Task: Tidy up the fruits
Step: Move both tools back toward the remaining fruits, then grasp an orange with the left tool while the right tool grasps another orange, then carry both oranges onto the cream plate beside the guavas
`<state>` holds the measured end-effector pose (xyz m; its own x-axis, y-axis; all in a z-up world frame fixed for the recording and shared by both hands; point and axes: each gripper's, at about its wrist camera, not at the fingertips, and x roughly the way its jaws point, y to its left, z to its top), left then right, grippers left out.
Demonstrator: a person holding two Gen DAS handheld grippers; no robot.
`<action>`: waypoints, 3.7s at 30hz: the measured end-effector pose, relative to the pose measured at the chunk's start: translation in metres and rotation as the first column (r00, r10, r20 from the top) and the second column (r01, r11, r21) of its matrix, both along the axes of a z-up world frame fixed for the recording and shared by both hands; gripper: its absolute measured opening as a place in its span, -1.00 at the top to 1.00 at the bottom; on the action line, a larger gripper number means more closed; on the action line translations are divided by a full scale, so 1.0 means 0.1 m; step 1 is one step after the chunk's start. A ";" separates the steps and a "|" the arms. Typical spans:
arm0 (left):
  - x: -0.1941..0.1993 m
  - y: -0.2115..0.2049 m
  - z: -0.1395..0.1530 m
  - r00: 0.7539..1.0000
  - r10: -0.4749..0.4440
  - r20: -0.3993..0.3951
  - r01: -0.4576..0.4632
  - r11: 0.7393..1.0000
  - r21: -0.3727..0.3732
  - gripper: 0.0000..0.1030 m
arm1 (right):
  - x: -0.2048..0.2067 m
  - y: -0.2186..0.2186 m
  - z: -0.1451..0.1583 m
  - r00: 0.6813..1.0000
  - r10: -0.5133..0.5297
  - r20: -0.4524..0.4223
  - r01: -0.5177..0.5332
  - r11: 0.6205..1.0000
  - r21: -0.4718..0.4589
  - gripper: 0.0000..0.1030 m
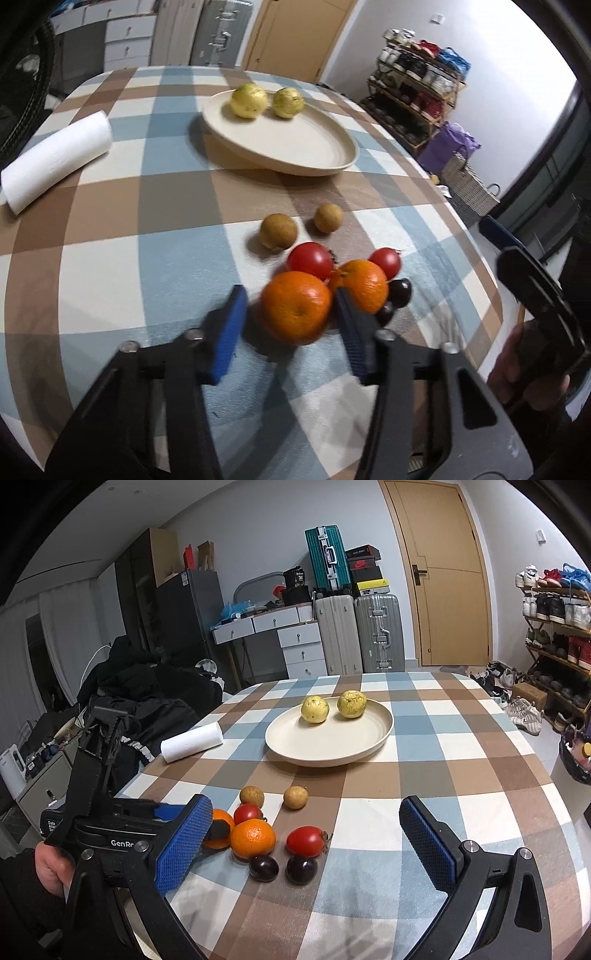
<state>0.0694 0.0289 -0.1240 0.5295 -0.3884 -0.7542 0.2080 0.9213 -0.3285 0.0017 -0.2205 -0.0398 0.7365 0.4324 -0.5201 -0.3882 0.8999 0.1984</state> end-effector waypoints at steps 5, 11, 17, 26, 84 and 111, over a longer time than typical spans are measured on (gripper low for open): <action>-0.02 -0.01 0.00 1.000 -0.003 0.007 0.003 1.000 0.004 0.24 | 0.00 0.00 -0.01 1.000 0.001 -0.012 -0.001 1.000 0.001 -1.00; -0.09 0.05 0.06 1.000 0.007 0.023 -0.007 1.000 -0.005 0.25 | 0.00 0.02 -0.01 1.000 0.012 -0.022 -0.012 1.000 0.005 -1.00; -0.16 0.14 0.16 0.998 0.021 0.053 -0.020 1.000 -0.019 0.25 | 0.01 0.09 -0.03 0.999 0.027 -0.034 -0.028 1.000 -0.009 -1.00; -0.23 0.31 0.33 0.994 0.048 0.095 -0.043 0.998 -0.051 0.25 | 0.00 0.33 -0.10 0.994 0.096 -0.041 -0.099 0.994 -0.051 -1.00; 0.89 0.41 0.68 0.979 0.164 0.118 -0.156 0.985 -0.070 0.25 | 0.79 0.30 0.21 0.984 0.177 -0.011 -0.177 0.984 -0.008 0.19; 2.38 0.24 0.14 0.998 0.065 -0.017 -0.066 0.998 -0.009 0.25 | 2.68 0.45 -0.43 0.939 0.182 -0.293 -0.160 0.982 0.098 0.19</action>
<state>0.3070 0.0527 -0.1099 0.5413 -0.3607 -0.7595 0.1416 0.9295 -0.3405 0.2702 -0.1756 -0.0827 0.4632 0.5821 -0.6683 -0.4475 0.8045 0.3906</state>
